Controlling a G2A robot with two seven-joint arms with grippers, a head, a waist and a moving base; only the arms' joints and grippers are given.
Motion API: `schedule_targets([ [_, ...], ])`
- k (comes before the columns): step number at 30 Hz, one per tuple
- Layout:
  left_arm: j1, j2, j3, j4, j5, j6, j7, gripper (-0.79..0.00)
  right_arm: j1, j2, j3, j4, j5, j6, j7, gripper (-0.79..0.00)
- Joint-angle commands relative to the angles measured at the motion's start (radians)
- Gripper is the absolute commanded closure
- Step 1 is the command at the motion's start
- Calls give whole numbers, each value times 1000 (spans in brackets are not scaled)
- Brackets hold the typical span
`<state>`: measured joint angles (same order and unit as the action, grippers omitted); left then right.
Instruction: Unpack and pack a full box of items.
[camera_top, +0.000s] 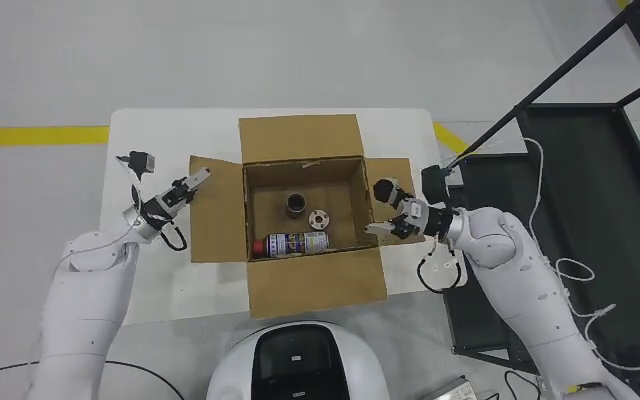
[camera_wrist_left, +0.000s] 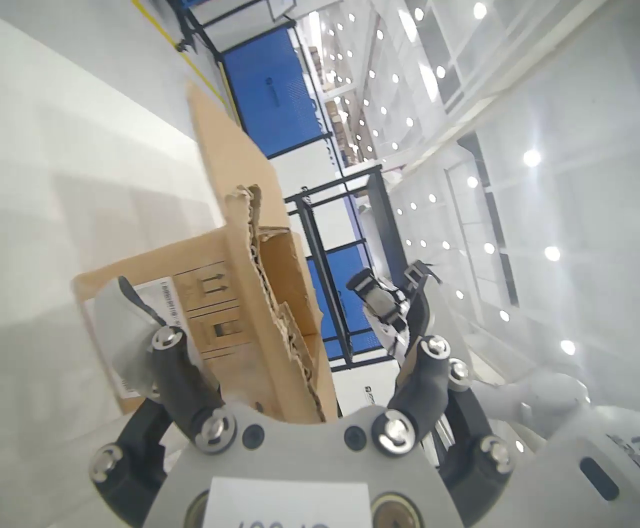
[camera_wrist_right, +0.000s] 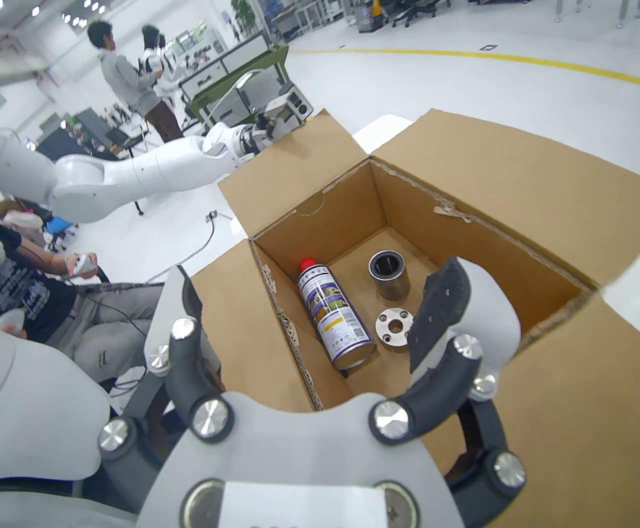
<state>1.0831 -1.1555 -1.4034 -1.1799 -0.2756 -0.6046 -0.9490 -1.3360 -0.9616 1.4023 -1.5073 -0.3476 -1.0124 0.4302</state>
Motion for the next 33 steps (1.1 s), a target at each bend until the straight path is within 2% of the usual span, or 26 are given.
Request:
schedule_targets([
  [1, 4, 3, 4, -51, -12, 11, -33, -785, -26, 13, 46, 47, 138, 0, 8, -785],
  [5, -4, 2, 37, -114, -3, 40, -55, -785, -57, 34, 103, 145, 366, 8, 63, -785],
  [9, -30, -6, 99, -134, 29, 72, -53, -785, -49, 47, 134, 242, 500, 79, 130, -785],
  [13, -75, -18, 180, -113, 63, 118, -68, -785, -7, 50, 121, 317, 472, 166, 183, -785],
  [20, -123, -39, 288, -63, 98, 124, -55, -785, 85, 24, 3, 440, 482, 216, 222, -785],
  [26, -126, -38, 296, -54, 102, 117, -50, -785, 157, 4, -71, 536, 557, 183, 297, -785],
  [31, -117, -30, 277, -71, 114, 119, -47, -785, 171, -7, -105, 534, 817, 123, 476, -785],
  [33, -113, -27, 269, -77, 118, 121, -40, -785, 169, -3, -108, 497, 907, 158, 535, -785],
])
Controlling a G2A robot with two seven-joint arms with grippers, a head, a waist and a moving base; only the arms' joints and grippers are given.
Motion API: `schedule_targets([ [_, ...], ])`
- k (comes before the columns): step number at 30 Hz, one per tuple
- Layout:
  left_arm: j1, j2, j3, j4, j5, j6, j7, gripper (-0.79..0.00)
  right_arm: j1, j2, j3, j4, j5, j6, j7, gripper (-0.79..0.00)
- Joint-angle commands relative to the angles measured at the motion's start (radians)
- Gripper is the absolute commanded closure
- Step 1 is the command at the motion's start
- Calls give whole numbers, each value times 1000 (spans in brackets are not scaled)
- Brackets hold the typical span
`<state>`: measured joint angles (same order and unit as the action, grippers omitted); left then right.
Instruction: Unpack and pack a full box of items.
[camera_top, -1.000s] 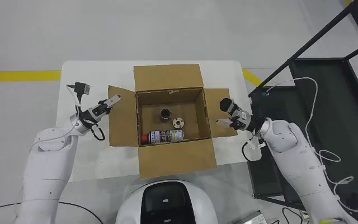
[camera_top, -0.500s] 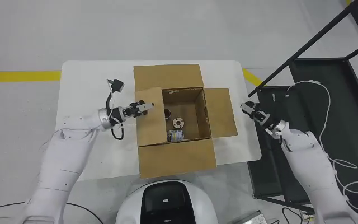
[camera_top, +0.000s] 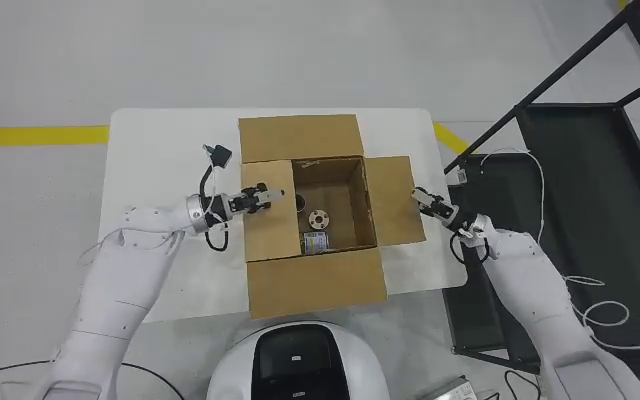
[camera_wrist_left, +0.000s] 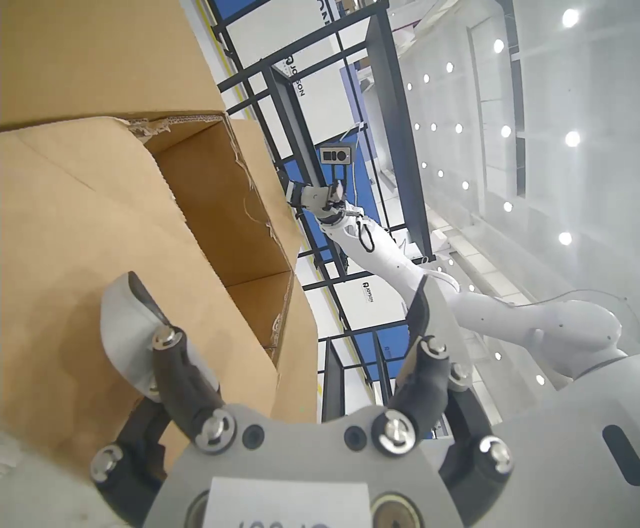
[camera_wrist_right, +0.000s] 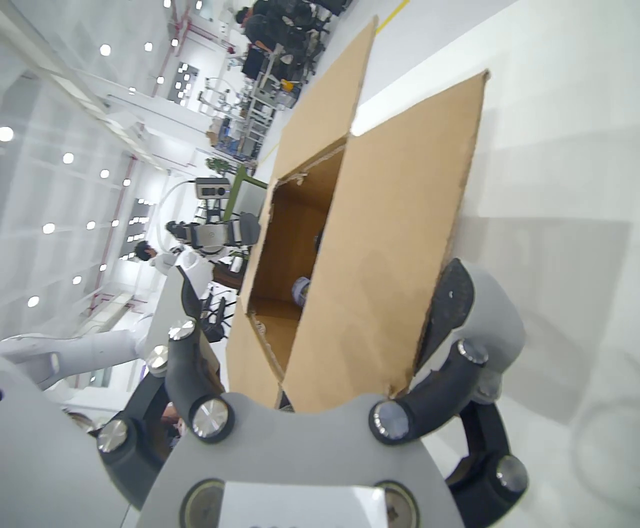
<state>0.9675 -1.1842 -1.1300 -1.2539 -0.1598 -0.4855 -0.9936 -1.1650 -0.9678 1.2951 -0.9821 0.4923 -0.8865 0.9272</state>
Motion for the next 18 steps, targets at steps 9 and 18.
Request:
schedule_targets([
  [9, 10, 9, -22, -15, 7, 4, 38, -785, -89, 58, 23, -388, 161, 142, 148, -785],
  [18, 23, 18, -40, -14, 5, -3, 39, -785, 47, 42, -191, -424, -69, 117, 124, -785],
])
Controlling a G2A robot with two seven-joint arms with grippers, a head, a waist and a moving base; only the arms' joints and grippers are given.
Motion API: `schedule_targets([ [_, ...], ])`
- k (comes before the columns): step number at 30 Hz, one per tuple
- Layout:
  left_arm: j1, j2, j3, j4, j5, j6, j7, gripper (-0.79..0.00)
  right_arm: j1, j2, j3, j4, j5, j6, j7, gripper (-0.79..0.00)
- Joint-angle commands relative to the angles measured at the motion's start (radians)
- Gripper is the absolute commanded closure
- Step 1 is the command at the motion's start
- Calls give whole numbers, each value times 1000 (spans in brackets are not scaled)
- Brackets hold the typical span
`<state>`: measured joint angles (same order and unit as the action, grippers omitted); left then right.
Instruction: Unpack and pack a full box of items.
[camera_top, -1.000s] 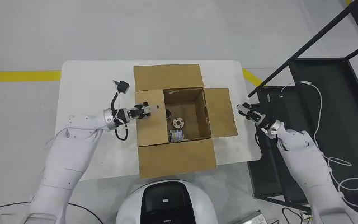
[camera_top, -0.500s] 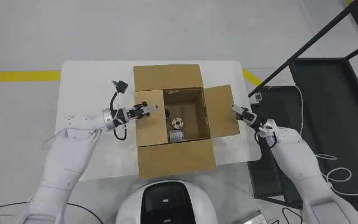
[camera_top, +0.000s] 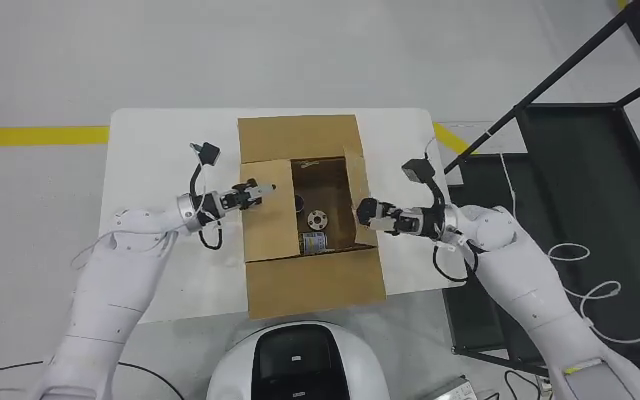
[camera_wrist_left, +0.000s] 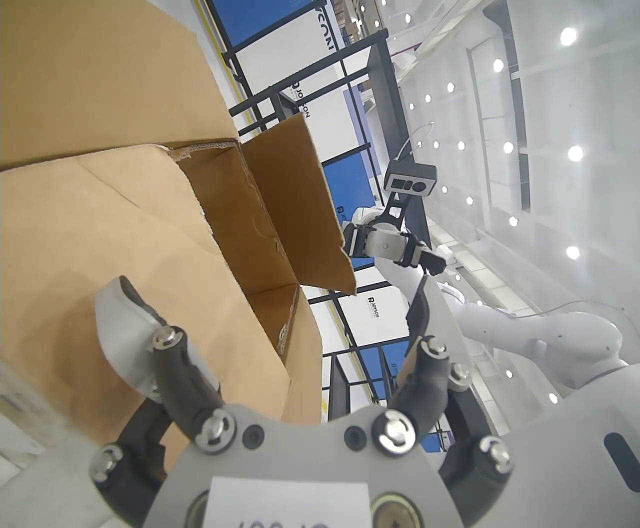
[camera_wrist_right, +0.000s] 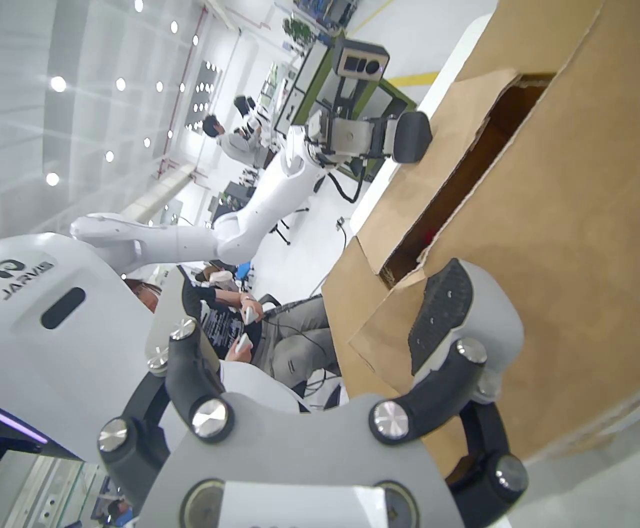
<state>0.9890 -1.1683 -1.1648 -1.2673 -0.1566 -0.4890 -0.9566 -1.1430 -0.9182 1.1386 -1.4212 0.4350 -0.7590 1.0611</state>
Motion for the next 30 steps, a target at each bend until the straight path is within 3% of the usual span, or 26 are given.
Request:
schedule_targets([
  [1, 2, 3, -7, -2, 4, 0, 3, -785, 42, -10, -47, 30, -35, -12, -12, -785],
  [8, 16, 14, -34, -42, 12, 2, 1, -785, 125, -34, -115, 70, -346, 19, -105, -785],
  [13, 18, 15, -27, -43, 8, 6, 4, -785, 118, -38, -122, 43, -428, 51, -164, -785],
  [21, -1, 11, 7, -20, 42, -2, 14, -785, 91, -31, -104, 0, -327, 32, -133, -785],
  [25, -9, 11, 19, -14, 71, -12, 26, -785, 54, -11, -41, -9, -247, 12, -86, -785],
  [30, -18, 15, -22, -17, -18, -40, 40, -785, -33, 25, 75, 8, -178, -4, -26, -785],
])
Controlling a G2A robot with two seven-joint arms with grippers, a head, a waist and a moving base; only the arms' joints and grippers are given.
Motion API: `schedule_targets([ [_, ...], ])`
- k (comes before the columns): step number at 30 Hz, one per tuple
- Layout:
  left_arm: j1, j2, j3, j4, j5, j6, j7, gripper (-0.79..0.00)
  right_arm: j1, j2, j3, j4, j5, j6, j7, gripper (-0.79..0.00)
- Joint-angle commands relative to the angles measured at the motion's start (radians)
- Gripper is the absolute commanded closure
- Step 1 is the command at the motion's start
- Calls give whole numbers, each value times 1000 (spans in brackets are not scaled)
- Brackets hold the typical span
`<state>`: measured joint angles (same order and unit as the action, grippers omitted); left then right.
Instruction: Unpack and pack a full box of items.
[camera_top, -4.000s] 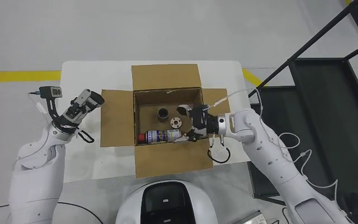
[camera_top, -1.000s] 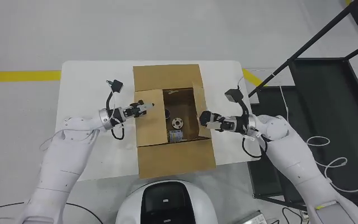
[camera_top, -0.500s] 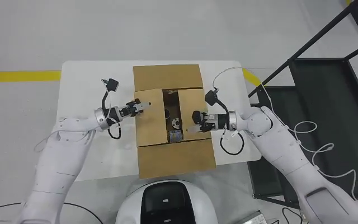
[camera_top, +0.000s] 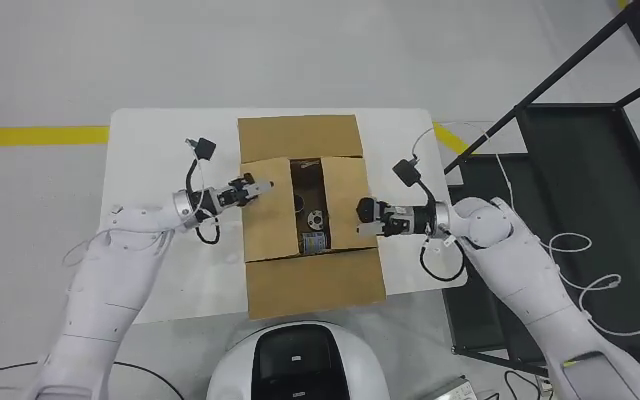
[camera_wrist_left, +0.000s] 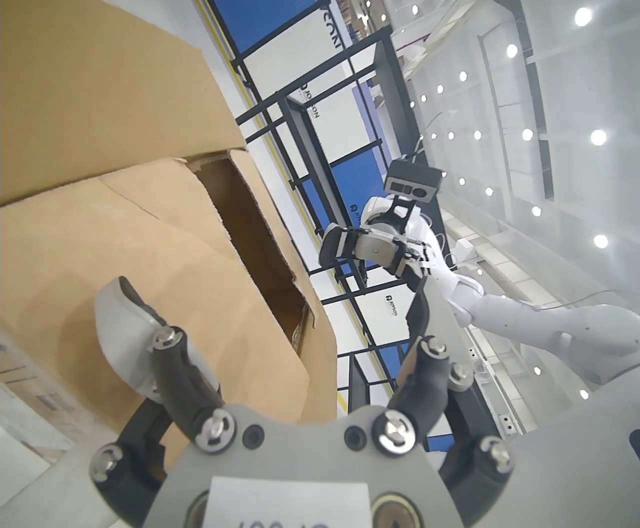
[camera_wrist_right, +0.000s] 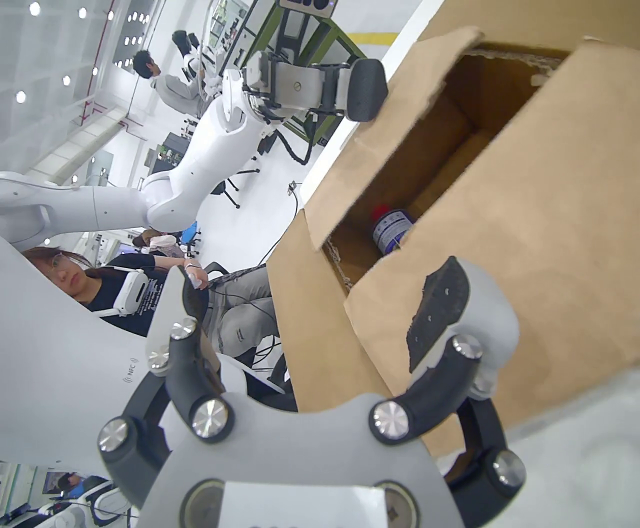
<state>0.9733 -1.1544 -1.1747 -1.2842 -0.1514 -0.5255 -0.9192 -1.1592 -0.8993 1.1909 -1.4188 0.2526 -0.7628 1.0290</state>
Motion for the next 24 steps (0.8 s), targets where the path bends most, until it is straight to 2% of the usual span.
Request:
schedule_targets([
  [1, -6, 4, -32, 1, -46, -10, 8, -785, -47, 14, 49, 11, 18, 0, 15, -785],
  [6, -31, 16, -103, 34, -80, -6, 36, -785, -147, 38, 82, -10, 103, 54, 83, -785],
  [12, -96, 21, -137, 140, -37, -8, 108, -785, -218, 60, 104, 37, 118, 45, 73, -785],
  [18, -182, 2, -86, 283, -4, -37, 187, -785, -241, 58, 51, 47, 121, 37, 65, -785],
  [24, -265, -34, -2, 431, -16, -57, 242, -785, -232, 51, -36, 31, 132, 44, 73, -785],
])
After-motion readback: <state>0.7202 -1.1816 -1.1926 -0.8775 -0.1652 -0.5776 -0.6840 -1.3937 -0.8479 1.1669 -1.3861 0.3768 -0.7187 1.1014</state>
